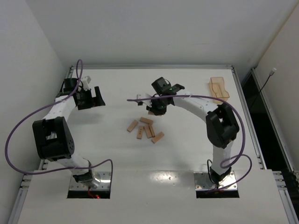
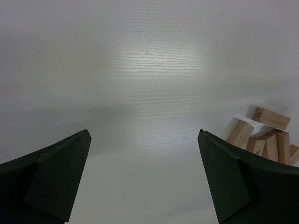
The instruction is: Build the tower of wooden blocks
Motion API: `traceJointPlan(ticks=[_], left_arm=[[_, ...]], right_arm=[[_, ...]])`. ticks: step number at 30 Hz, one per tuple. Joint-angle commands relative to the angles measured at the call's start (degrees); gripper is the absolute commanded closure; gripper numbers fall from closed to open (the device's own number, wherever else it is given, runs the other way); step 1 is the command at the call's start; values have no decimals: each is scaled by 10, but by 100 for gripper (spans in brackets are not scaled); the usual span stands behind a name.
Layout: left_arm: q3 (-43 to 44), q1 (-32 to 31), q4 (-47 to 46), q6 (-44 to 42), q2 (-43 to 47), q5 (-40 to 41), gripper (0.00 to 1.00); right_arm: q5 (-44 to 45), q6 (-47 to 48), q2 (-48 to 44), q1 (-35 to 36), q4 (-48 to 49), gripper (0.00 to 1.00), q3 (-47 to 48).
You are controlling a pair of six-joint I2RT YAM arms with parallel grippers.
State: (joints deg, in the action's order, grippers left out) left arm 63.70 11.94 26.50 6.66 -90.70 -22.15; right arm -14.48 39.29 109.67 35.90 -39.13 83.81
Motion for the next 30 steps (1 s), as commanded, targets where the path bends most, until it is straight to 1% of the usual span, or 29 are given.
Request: traceJointPlan(ticks=[1,3,5,8,9,14,16,21,25,30], left_arm=[[8,0,-10,-1,0,-11,0],[13,0,-10,-1,0,-11,0],[13,0,-5,-1,0,-5,0],[19,0,-5,-1,0,-5,0],[19,0,-5,-1,0,-5,0],[19,5,-5,-1,0,-5,0],[19,5,-5,-1,0,-5,0],[13,11,-5,-1,0,-5,0],[8,11,-10,-1,6,-11,0],[8,11,-10,-1,6,-11,0]], right_arm=[[26,-19,62,5,48,100,84],[42,-19,96,5,53,100,124],[49,-19,137,5,53,100,146],[68,-19,174,11,41,100,184],[68,-19,192,11,41,100,190],[66,-7,209,11,35,100,182],[44,1,209,16,22,100,176],[-16,37,154,28,-15,100,118],[-30,42,109,40,-23,100,60],[-42,37,63,53,-35,100,14]])
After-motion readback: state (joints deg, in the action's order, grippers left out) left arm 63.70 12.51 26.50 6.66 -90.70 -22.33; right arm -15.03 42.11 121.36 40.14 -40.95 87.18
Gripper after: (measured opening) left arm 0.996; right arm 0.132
